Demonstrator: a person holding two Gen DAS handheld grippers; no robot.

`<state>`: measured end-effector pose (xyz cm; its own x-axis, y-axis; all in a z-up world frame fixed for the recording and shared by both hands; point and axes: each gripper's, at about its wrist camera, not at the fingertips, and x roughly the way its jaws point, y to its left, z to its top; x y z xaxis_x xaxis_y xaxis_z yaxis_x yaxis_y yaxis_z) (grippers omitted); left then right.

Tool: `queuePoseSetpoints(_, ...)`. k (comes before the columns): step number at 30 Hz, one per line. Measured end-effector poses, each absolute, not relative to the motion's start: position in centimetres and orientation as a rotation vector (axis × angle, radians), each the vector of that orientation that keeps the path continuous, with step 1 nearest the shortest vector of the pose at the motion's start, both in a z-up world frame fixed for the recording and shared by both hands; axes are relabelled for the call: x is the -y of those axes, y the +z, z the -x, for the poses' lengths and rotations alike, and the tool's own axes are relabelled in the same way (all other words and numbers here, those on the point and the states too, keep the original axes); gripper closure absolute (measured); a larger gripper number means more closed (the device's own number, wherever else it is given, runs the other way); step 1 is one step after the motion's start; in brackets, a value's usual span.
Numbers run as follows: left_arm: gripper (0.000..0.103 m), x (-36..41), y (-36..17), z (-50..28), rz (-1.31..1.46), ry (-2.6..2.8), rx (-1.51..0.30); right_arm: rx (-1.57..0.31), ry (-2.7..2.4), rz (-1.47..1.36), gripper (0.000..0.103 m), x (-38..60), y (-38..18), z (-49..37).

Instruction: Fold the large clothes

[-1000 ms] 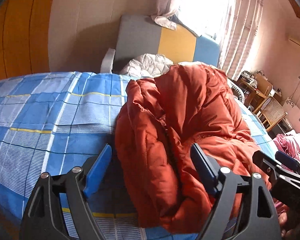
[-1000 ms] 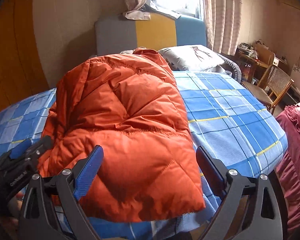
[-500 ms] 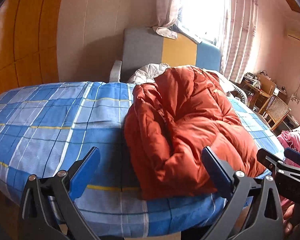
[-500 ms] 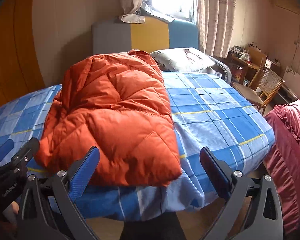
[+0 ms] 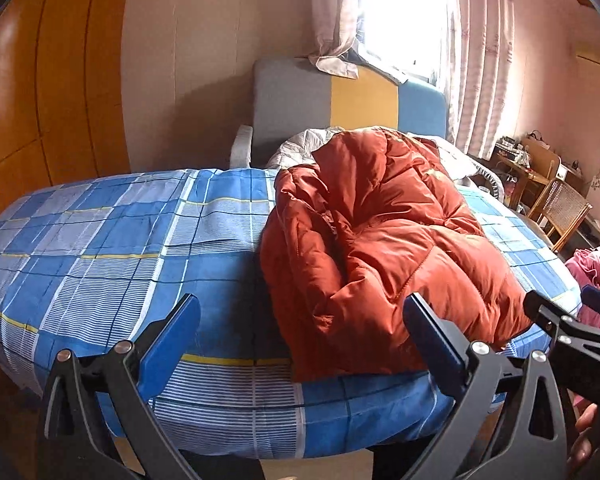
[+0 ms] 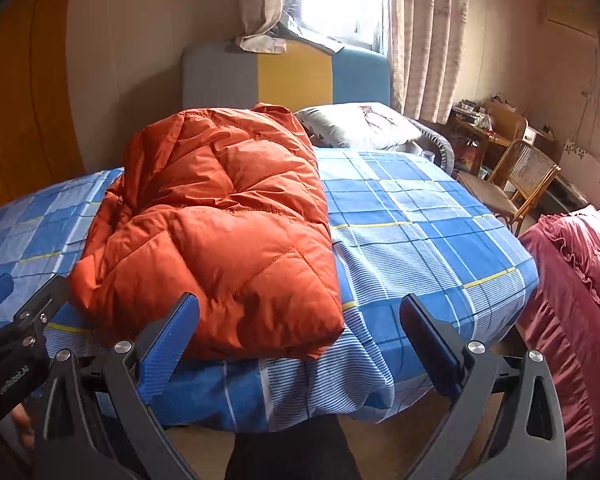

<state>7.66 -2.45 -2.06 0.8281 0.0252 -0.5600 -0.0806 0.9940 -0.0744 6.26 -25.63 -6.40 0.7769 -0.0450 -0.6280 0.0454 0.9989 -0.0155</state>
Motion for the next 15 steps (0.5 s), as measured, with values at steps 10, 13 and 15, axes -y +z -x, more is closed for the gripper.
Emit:
queuePoseSetpoints(10, 0.002, 2.79, -2.08, -7.06, 0.106, 0.072, -0.585, -0.678, -0.043, -0.012, 0.003, 25.85, -7.05, -6.09)
queuePoseSetpoints(13, 0.002, 2.72, -2.14, -7.13, 0.116, 0.081, -0.591, -0.677, -0.036, -0.020, 0.003, 25.73, -7.05, -6.05)
queuePoseSetpoints(15, 0.002, 2.91, -2.04, -7.01, 0.084, 0.110, -0.574, -0.652, -0.044, -0.028, 0.003, 25.79, -6.78, -5.75)
